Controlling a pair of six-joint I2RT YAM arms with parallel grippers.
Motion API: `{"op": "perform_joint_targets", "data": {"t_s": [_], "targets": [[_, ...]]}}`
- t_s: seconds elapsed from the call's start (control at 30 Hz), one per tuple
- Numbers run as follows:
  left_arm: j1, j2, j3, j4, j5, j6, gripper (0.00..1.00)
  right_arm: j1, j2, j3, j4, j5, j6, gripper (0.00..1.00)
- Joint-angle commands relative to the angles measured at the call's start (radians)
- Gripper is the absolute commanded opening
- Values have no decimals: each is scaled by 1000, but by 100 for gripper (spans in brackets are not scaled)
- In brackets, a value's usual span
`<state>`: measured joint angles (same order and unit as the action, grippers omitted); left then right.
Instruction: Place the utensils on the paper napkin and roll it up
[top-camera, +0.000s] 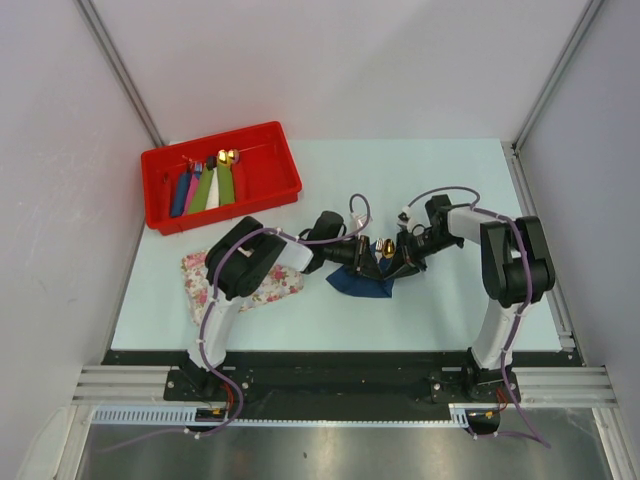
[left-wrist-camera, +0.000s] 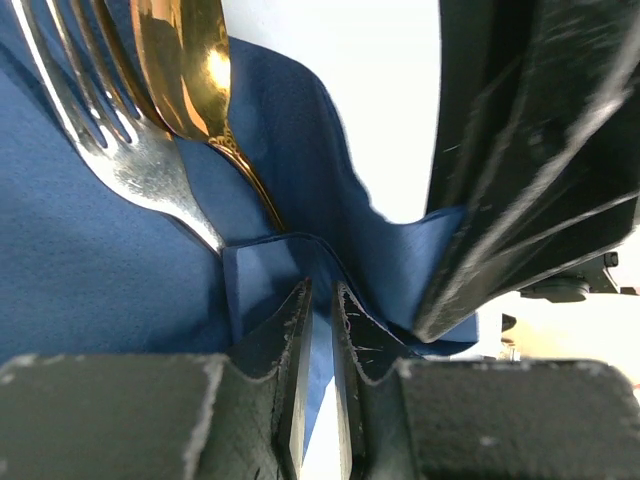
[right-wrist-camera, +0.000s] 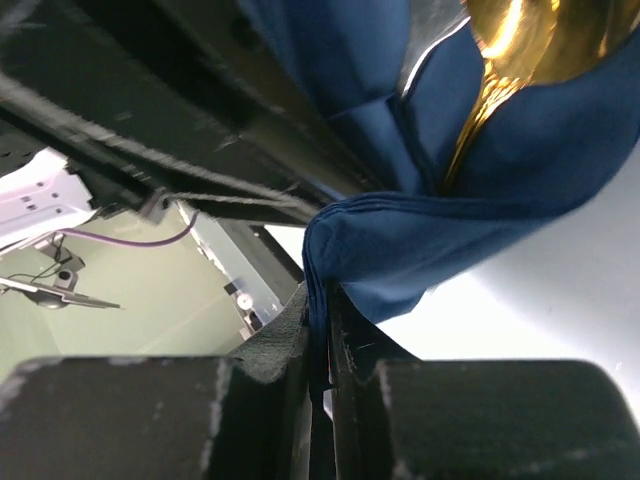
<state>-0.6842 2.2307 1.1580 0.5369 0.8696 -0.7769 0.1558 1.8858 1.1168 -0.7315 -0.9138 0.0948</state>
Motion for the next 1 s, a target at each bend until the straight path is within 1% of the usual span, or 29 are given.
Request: {"op": "perform_joint_targets", "data": {"t_s": [0.0, 0.13, 0.3, 0.53, 0.7, 0.8, 0.83, 0.9, 0.93, 0.97], "targets": [[29, -66, -11, 18, -27, 8, 19, 19, 36, 31, 35, 33, 22, 13], [57, -109, -27, 23, -15, -9, 24, 30, 62, 43, 46, 50, 28, 9], [83, -175, -47, -15, -6, -10, 28, 59, 68, 48, 73, 52, 45, 9], [104, -226, -104, -66, -12, -15, 30, 88, 87, 52, 93, 64, 54, 9], [112, -241, -123, -71, -17, -4, 32, 105, 110, 61, 95, 76, 49, 11], [120, -253, -138, -60, -18, -10, 33, 114, 113, 61, 101, 78, 54, 16], [123, -255, -149, -54, -20, -15, 34, 116, 118, 61, 106, 76, 57, 26], [130, -259, -156, -46, -18, -22, 37, 116, 118, 63, 109, 72, 63, 34], [132, -263, -164, -41, -18, -27, 38, 116, 116, 61, 115, 69, 68, 43], [135, -263, -167, -37, -20, -36, 39, 114, 116, 60, 118, 63, 72, 48]]}}
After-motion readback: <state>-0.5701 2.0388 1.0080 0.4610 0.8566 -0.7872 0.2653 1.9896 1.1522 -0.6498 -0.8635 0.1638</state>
